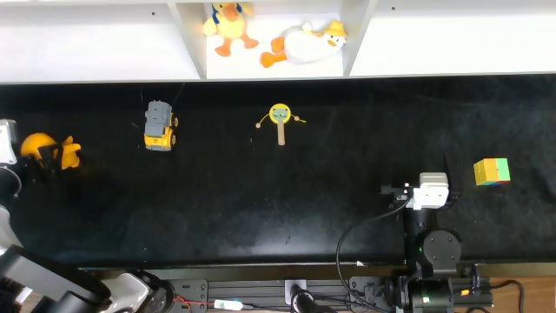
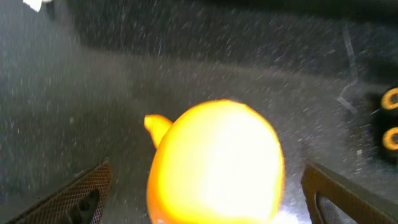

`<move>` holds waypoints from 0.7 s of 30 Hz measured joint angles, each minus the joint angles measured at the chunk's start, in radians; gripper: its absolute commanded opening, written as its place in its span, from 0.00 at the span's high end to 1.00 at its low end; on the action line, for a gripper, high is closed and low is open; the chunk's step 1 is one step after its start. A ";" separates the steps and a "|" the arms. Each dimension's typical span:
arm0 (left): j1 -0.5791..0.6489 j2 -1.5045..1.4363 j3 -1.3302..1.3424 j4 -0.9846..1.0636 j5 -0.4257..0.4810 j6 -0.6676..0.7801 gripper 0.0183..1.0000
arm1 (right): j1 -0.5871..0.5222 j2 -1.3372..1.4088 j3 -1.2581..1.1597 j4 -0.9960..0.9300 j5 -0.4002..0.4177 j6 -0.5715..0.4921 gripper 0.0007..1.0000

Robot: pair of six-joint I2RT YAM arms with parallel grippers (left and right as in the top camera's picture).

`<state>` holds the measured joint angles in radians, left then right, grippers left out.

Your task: Store Toys

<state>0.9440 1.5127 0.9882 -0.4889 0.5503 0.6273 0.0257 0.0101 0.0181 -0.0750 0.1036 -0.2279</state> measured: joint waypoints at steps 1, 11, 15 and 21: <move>0.000 0.006 0.000 -0.002 -0.010 0.000 0.00 | 0.000 0.000 0.000 0.000 0.000 0.000 0.00; -0.011 0.043 0.000 0.014 -0.048 -0.015 0.54 | 0.000 0.000 0.000 0.000 0.000 0.000 0.01; -0.038 0.043 0.000 0.020 -0.053 -0.023 0.73 | 0.000 0.000 0.000 0.000 0.000 0.000 0.00; -0.079 0.040 0.000 0.022 -0.058 -0.077 0.82 | 0.000 0.000 0.000 0.000 0.000 0.000 0.00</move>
<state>0.8646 1.5532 0.9882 -0.4671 0.4919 0.5499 0.0257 0.0101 0.0181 -0.0750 0.1040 -0.2283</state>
